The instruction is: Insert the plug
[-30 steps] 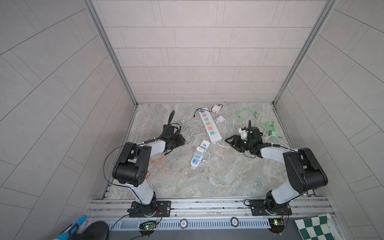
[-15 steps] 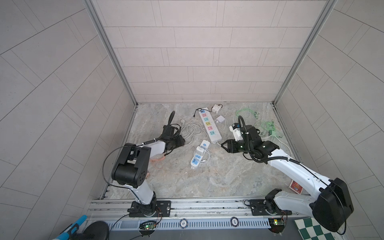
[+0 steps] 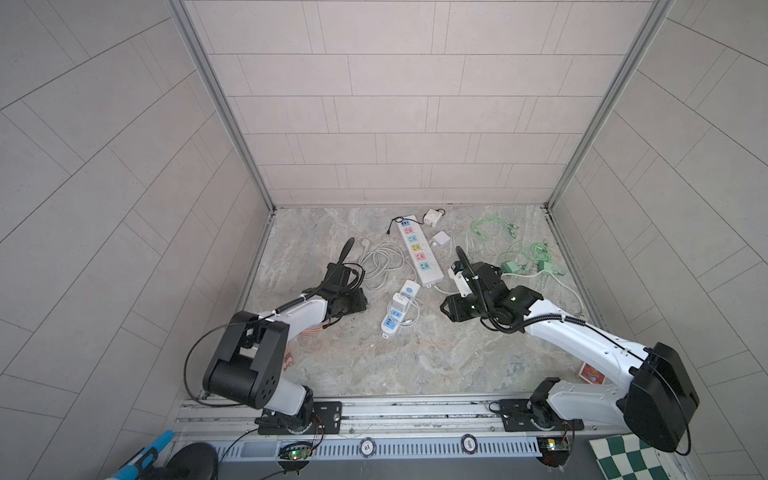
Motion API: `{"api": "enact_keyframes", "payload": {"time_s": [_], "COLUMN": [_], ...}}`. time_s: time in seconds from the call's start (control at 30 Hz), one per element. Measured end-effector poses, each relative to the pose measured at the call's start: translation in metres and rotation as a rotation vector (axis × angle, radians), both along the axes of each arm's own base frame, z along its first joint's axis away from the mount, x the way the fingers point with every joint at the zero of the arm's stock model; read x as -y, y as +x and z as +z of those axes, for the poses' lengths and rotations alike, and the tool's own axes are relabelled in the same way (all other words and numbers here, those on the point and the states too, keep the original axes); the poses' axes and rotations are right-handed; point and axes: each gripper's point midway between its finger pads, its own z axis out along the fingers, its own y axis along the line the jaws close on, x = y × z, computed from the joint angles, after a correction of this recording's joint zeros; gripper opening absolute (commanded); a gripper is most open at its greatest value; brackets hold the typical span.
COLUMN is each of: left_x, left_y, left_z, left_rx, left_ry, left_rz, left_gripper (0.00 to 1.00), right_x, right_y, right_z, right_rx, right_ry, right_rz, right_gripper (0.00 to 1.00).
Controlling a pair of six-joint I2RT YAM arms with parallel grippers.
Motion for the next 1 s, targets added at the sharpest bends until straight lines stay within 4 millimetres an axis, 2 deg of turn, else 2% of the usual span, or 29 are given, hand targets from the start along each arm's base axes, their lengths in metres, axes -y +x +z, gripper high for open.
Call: {"api": "enact_keyframes", "payload": {"time_s": [0.13, 0.2, 0.3, 0.37, 0.53, 0.63, 0.83, 1.0], "left_x": [0.017, 0.024, 0.032, 0.037, 0.053, 0.069, 0.096, 0.108], "left_y": [-0.009, -0.009, -0.008, -0.008, -0.01, -0.014, -0.012, -0.014], "left_z": [0.037, 0.06, 0.09, 0.104, 0.115, 0.118, 0.135, 0.139], "left_rx": [0.105, 0.18, 0.283, 0.33, 0.396, 0.437, 0.579, 0.666], "left_ry": [0.01, 0.019, 0.029, 0.037, 0.075, 0.089, 0.075, 0.071], "left_rz": [-0.092, -0.134, -0.177, -0.206, -0.311, -0.394, -0.515, -0.598], "left_gripper": [0.29, 0.3, 0.31, 0.31, 0.32, 0.32, 0.34, 0.35], "right_x": [0.004, 0.001, -0.011, -0.021, -0.05, -0.067, -0.084, -0.089], "right_y": [0.007, 0.013, 0.02, 0.023, 0.031, 0.037, 0.042, 0.049], "right_z": [0.013, 0.026, 0.051, 0.067, 0.098, 0.107, 0.1, 0.09], "right_rx": [0.022, 0.035, 0.06, 0.073, 0.074, 0.054, -0.01, -0.048], "right_ry": [0.037, 0.08, 0.168, 0.227, 0.388, 0.459, 0.501, 0.505], "right_rz": [-0.014, -0.013, 0.021, 0.05, 0.125, 0.165, 0.21, 0.217], "right_gripper": [0.55, 0.55, 0.55, 0.55, 0.53, 0.53, 0.52, 0.52]}}
